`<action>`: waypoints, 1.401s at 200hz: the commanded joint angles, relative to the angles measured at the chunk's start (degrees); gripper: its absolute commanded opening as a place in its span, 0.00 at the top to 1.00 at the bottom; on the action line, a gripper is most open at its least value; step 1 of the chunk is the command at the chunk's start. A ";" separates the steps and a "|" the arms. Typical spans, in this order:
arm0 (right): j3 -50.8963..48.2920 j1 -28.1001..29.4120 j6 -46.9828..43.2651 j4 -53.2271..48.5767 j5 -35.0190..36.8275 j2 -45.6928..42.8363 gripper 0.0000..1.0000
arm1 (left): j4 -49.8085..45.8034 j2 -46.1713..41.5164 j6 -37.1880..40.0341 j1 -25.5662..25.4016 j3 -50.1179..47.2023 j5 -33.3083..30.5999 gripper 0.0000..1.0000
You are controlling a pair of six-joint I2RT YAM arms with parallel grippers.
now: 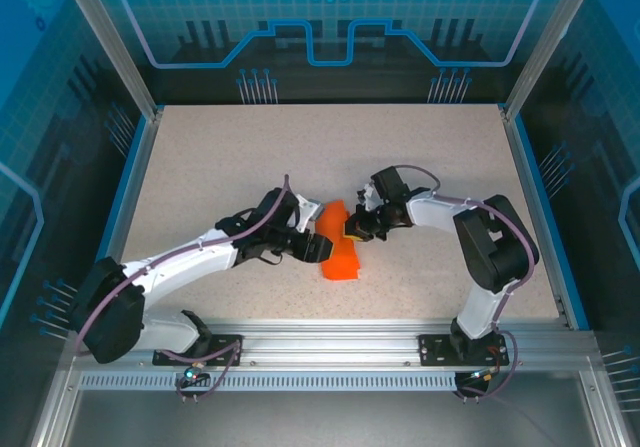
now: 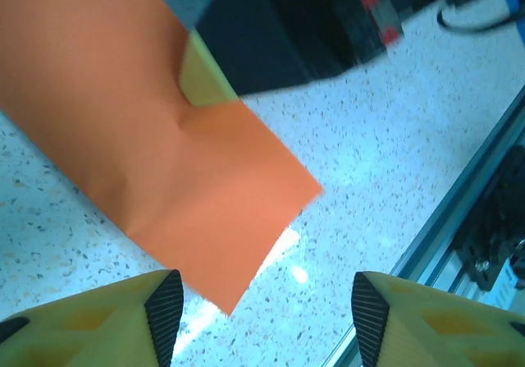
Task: Fold a paper plane with a square sheet of paper (fold left side to right side)
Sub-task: Fold the triangle a second time at the center of the table.
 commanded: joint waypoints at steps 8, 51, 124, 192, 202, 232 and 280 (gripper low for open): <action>3.10 -1.30 -1.88 -3.07 -0.63 0.81 0.98 | -4.51 -1.22 4.16 -2.75 1.31 -6.26 0.38; 4.28 -1.29 -1.16 -4.78 -1.65 -0.35 0.97 | -7.97 1.81 7.16 -8.36 7.03 -11.28 0.34; 2.69 0.50 -0.70 -4.39 -2.87 -0.42 0.78 | -9.10 4.43 6.56 -12.31 8.99 -15.46 0.30; 4.21 0.51 -0.68 -5.28 -1.89 0.42 0.77 | -8.73 6.59 10.90 -15.82 9.52 -16.47 0.29; 4.34 0.50 -0.67 -5.56 -2.03 0.36 0.77 | -9.21 7.91 11.39 -17.06 10.27 -17.43 0.29; 4.31 0.54 -0.50 -5.95 -1.80 0.28 0.77 | -12.47 13.97 12.49 -21.52 15.10 -22.19 0.27; 3.59 0.75 0.10 -5.82 -1.76 0.19 0.77 | -15.76 22.09 9.51 -24.50 21.03 -30.13 0.25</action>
